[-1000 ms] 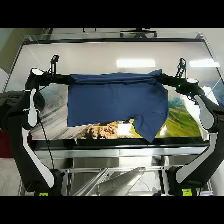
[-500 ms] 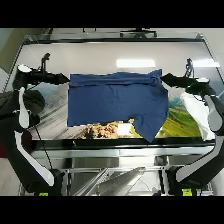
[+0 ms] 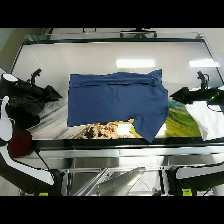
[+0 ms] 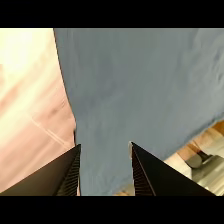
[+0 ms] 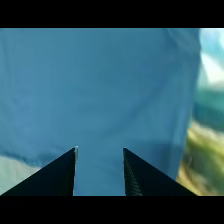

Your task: Fold the shirts.

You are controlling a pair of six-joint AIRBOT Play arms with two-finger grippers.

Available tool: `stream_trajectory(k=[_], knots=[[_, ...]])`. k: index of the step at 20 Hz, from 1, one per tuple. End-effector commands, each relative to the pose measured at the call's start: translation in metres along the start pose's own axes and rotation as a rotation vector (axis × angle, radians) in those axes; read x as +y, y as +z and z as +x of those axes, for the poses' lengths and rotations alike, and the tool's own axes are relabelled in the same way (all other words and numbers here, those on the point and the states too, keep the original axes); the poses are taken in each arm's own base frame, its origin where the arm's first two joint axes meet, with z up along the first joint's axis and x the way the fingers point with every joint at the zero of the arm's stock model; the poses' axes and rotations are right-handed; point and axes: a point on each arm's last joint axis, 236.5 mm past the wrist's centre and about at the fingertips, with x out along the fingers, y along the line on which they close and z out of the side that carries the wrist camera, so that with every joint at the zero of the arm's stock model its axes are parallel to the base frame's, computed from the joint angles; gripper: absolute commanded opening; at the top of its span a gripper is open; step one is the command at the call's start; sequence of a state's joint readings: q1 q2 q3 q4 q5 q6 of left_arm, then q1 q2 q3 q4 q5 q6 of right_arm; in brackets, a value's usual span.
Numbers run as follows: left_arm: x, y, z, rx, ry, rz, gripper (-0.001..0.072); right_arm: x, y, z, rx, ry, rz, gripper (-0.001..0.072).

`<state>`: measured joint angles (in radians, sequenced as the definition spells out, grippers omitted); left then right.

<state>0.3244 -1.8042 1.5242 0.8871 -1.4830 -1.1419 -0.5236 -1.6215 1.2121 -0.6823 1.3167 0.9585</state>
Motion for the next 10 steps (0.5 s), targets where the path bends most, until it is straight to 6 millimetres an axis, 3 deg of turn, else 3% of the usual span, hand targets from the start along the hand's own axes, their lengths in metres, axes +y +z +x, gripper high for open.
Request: stream_trajectory(k=[1,6,10], knots=[[0.012,-0.045,0.024,0.022,0.016,-0.064,0.0325,-0.017,-0.046,-0.014,0.018,-0.041,0.087,0.0346],[0.031,-0.081,0.061,0.078,0.046,-0.122,0.0325,-0.020,-0.069,-0.018,0.024,-0.031,0.146,0.0346],[0.033,-0.110,0.077,0.158,0.050,-0.142,0.0324,-0.016,-0.073,-0.018,0.039,-0.018,0.149,0.0346]])
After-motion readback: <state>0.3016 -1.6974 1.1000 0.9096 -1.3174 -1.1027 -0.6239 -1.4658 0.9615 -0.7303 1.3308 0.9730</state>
